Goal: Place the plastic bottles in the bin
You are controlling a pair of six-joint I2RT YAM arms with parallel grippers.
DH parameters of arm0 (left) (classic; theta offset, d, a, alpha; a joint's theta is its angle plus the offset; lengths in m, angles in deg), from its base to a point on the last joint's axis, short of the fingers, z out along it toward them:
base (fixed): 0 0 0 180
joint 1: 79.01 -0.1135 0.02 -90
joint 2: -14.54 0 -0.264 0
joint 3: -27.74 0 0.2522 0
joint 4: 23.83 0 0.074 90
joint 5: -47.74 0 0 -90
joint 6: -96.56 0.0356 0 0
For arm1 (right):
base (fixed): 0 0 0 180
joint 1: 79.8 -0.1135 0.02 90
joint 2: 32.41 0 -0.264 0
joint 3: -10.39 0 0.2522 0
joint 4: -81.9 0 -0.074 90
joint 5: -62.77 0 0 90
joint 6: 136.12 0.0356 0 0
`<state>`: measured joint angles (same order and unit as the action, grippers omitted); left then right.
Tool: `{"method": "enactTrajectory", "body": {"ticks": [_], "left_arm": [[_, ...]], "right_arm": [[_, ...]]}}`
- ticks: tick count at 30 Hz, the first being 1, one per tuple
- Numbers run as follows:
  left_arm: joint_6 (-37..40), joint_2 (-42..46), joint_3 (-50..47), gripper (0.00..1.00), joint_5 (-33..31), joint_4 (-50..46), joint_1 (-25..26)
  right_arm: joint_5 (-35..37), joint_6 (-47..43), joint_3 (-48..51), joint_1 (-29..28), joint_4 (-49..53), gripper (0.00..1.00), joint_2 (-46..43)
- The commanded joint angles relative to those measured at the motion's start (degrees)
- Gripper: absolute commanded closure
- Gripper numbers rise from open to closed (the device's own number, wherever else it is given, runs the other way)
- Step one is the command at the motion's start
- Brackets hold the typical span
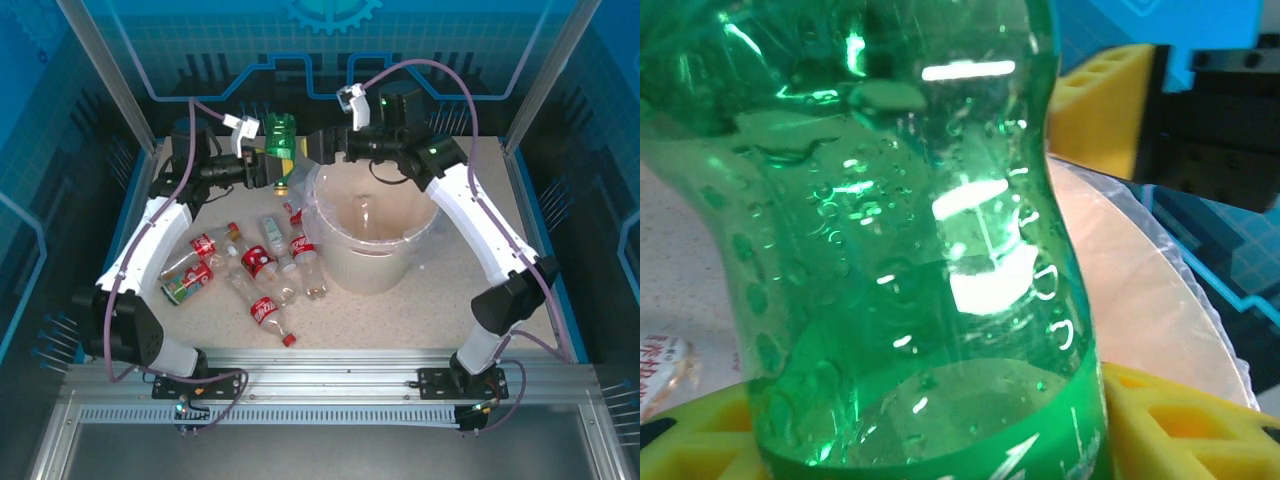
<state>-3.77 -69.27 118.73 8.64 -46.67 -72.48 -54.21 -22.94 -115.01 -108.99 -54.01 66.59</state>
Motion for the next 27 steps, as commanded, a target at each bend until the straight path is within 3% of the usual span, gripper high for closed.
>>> {"method": "enactTrajectory", "body": {"ticks": [1,14,27], "left_arm": [[3.56,2.14,-1.35,0.54,3.42,0.68,1.20],[3.56,3.25,-2.41,0.55,3.60,2.46,3.31],[3.72,2.84,-2.31,0.52,2.56,1.80,3.49]], "right_arm": [[-2.79,1.76,-3.24,-1.61,-2.41,0.07,2.38],[-2.37,4.66,-6.92,-4.09,-2.40,0.10,8.88],[-2.48,8.27,-7.36,-3.76,-2.98,0.43,9.10]]}}
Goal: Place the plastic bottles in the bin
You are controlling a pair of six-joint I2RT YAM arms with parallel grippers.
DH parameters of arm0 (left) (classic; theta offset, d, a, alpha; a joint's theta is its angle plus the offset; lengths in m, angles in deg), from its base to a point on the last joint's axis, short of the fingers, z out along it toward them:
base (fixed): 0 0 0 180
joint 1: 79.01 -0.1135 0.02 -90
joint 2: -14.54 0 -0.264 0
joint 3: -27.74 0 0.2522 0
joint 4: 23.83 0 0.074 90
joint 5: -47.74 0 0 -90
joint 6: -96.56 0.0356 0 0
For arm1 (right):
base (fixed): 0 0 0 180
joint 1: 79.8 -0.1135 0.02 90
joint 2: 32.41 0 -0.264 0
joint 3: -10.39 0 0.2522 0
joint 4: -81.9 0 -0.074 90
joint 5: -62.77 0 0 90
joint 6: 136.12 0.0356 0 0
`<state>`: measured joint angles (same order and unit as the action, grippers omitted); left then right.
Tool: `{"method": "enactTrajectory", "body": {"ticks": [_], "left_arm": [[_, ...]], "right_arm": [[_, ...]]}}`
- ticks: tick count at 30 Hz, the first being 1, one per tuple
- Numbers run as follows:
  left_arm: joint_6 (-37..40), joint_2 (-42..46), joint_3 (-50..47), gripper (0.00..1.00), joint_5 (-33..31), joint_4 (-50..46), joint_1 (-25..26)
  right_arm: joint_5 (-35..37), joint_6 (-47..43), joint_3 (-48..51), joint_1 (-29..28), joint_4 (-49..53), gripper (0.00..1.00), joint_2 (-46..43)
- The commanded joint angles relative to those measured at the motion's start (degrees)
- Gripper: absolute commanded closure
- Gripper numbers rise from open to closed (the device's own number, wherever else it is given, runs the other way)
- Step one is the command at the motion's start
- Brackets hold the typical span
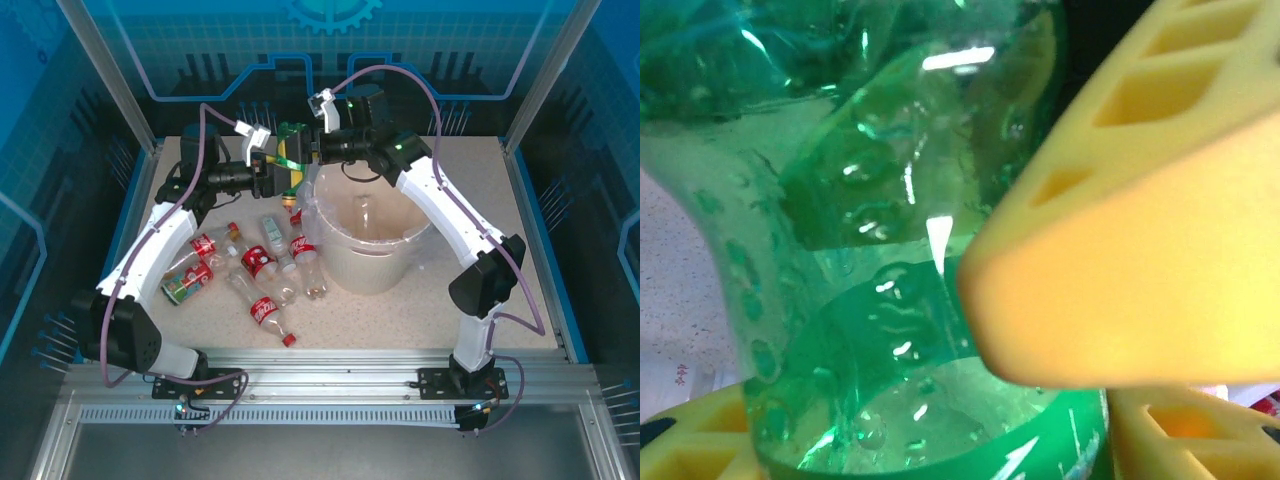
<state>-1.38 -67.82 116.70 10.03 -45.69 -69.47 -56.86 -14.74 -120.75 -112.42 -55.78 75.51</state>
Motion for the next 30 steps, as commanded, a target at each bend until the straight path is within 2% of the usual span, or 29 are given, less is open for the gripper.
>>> {"method": "enactTrajectory", "body": {"ticks": [1,4,9,11,16,23,30], "left_arm": [[1.26,1.42,-0.23,0.51,0.95,0.83,0.48],[0.79,1.59,-0.04,0.41,0.32,0.69,0.48],[1.74,3.44,-0.73,0.09,-1.50,-0.66,0.48],[2.12,4.34,-1.07,0.01,-1.93,-1.49,0.48],[2.52,6.52,-1.82,0.01,-2.47,-4.78,0.48],[6.02,8.99,-2.73,0.01,-5.56,-14.84,0.44],[7.94,7.40,1.33,0.01,-13.12,-28.54,-0.26]], "right_arm": [[0.03,0.30,-1.58,-0.25,-1.52,0.45,0.15],[-0.04,0.59,-1.62,-0.18,-2.36,0.47,-0.01],[0.31,0.18,-3.97,0.16,-2.48,0.51,0.29],[0.52,-0.09,-5.20,0.45,-2.28,0.51,0.53],[0.71,0.00,-7.17,1.80,-2.92,0.53,0.37],[0.45,-1.10,-9.62,4.83,-1.55,0.57,-1.53],[3.51,-10.09,-11.79,6.69,10.99,0.69,-5.03]]}}
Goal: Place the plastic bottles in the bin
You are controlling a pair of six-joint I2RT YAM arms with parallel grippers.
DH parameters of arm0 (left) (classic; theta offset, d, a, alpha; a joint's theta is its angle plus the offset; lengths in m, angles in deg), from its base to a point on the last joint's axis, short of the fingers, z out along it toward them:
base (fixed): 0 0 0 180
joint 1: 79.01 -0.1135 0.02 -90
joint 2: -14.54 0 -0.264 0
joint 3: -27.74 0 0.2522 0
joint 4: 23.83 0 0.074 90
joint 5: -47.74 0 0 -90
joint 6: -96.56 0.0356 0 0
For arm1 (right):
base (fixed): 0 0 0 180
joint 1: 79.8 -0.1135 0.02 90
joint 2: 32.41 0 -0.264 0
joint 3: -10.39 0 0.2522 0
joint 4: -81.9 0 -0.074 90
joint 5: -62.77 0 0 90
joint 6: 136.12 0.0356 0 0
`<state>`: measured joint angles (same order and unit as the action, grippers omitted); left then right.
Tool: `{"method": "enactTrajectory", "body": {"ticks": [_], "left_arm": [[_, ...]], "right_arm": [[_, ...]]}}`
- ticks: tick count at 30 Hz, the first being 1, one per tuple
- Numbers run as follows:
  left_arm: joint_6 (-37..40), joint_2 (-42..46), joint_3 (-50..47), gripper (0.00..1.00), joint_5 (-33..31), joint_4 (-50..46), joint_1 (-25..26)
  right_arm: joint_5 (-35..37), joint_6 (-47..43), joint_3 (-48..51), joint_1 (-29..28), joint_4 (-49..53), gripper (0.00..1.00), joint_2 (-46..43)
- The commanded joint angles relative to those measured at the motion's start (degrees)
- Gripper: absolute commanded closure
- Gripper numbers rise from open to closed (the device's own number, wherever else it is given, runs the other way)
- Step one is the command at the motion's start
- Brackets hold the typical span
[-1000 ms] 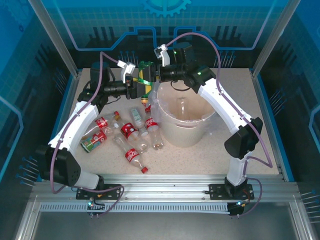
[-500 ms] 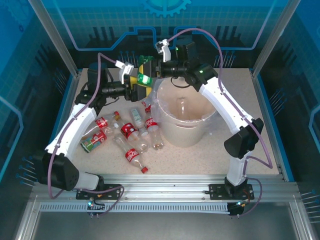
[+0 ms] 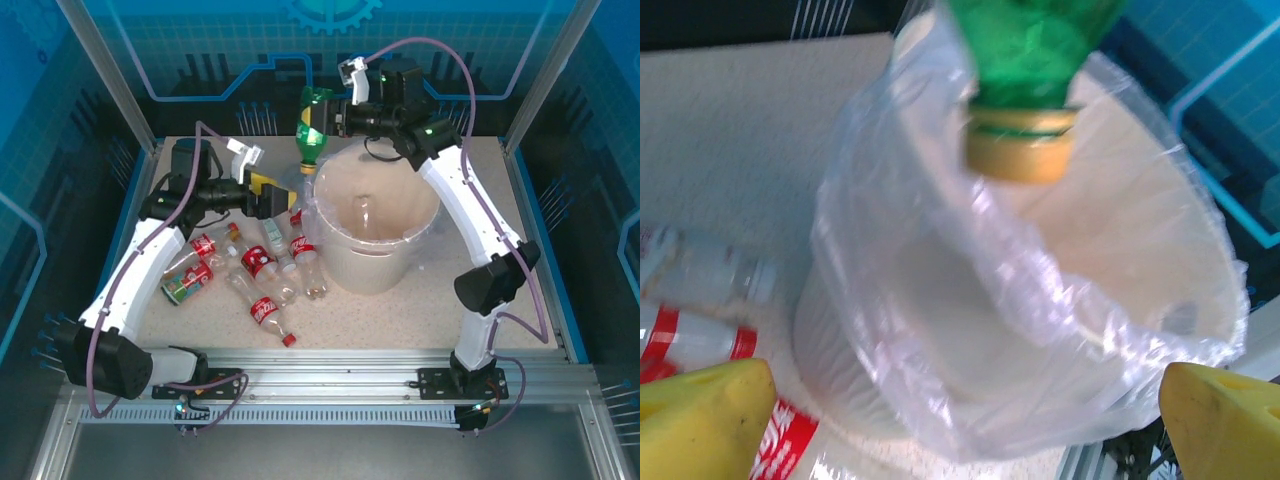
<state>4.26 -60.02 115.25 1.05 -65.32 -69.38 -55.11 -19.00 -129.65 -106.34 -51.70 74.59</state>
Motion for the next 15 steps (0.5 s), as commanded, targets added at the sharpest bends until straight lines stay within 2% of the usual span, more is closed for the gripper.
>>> {"method": "enactTrajectory", "body": {"ticks": [1,6,10,15], "left_arm": [[1.99,-0.86,3.41,0.01,-4.89,-10.69,-0.67],[0.11,-4.01,5.89,0.01,-7.93,-18.70,-3.06],[-1.90,-5.45,7.74,0.01,-12.65,-23.80,-4.62],[-3.21,-6.95,10.26,0.01,-24.74,-31.47,-7.46]], "right_arm": [[2.61,-7.44,-3.07,0.70,9.24,0.71,-4.73],[6.69,-16.54,-3.03,1.81,22.02,0.83,-8.07],[9.29,-22.03,-1.95,2.42,30.04,0.86,-10.56],[11.69,-26.89,2.76,2.65,35.83,0.87,-13.18]]}}
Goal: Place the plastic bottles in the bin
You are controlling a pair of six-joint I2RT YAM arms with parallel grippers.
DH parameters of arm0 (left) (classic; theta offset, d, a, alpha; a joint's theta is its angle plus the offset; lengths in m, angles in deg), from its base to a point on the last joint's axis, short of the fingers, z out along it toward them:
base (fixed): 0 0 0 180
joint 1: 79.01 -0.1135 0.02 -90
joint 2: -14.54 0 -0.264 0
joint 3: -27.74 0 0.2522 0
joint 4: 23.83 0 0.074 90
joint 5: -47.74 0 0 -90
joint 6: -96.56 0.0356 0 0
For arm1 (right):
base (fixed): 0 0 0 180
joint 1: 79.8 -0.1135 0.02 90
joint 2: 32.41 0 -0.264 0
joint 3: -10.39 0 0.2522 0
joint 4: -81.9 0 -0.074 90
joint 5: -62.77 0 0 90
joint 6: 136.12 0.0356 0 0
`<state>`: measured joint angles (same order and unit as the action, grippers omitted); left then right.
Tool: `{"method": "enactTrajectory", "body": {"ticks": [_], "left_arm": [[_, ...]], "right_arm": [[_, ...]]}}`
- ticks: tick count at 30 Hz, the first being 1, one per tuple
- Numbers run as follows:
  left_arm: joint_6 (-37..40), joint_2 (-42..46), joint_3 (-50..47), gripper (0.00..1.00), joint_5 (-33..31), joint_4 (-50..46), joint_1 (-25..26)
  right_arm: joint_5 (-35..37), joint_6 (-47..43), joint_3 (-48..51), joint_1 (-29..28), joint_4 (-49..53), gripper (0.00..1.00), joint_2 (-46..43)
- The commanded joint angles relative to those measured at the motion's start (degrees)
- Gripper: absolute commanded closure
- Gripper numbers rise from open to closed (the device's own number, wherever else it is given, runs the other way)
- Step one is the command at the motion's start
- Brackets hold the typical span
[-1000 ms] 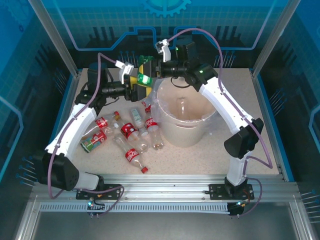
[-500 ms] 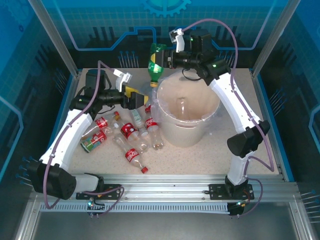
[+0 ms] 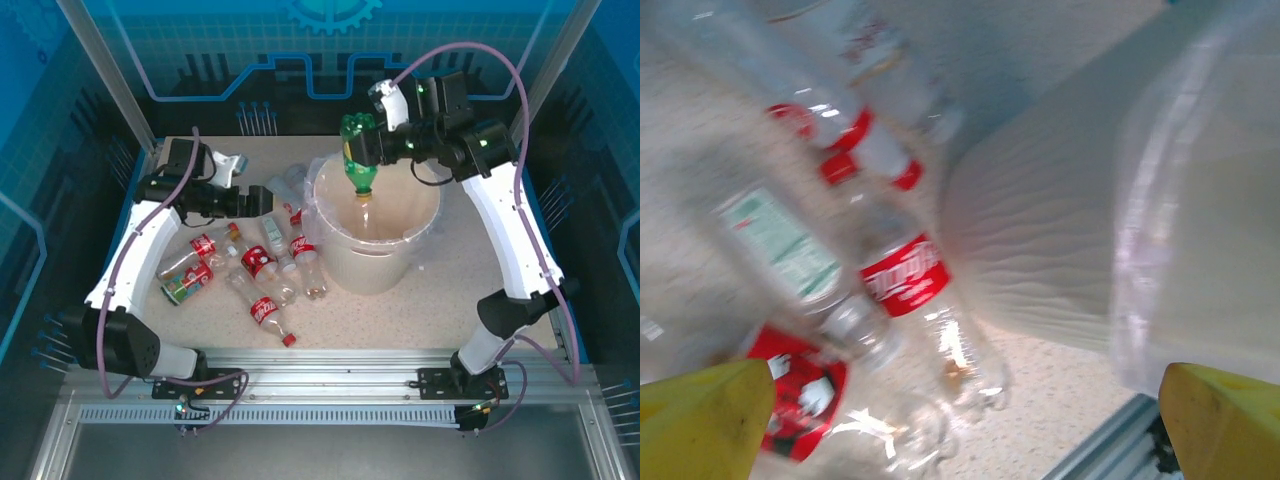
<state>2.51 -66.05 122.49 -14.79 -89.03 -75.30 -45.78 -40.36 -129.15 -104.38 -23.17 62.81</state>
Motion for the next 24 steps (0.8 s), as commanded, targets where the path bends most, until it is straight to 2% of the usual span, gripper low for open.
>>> {"method": "enactTrajectory", "body": {"ticks": [1,4,8,11,18,24], "left_arm": [[-1.91,-1.54,3.55,0.01,-12.42,-9.47,-1.80],[-3.97,-3.14,4.05,0.01,-20.72,-13.42,-3.49],[-7.30,-2.42,0.16,0.01,-23.16,-12.55,-6.79],[-7.42,-2.53,-1.83,0.01,-27.55,-13.33,-7.56],[-3.57,-3.90,-4.44,0.01,-38.36,-13.27,-7.57],[4.84,-6.64,-2.98,0.01,-39.60,-12.43,-7.62]], "right_arm": [[2.61,-6.17,3.20,0.69,8.13,0.87,-1.73],[5.26,-8.01,6.27,0.65,10.54,0.87,-2.39],[8.50,-8.38,11.42,0.58,11.17,0.87,-3.17],[10.03,-8.01,16.17,0.41,10.11,0.86,-3.81],[9.60,-5.64,28.02,-0.01,0.33,0.85,-5.02],[11.61,-5.15,33.39,-0.32,-3.16,0.83,-2.69]]}}
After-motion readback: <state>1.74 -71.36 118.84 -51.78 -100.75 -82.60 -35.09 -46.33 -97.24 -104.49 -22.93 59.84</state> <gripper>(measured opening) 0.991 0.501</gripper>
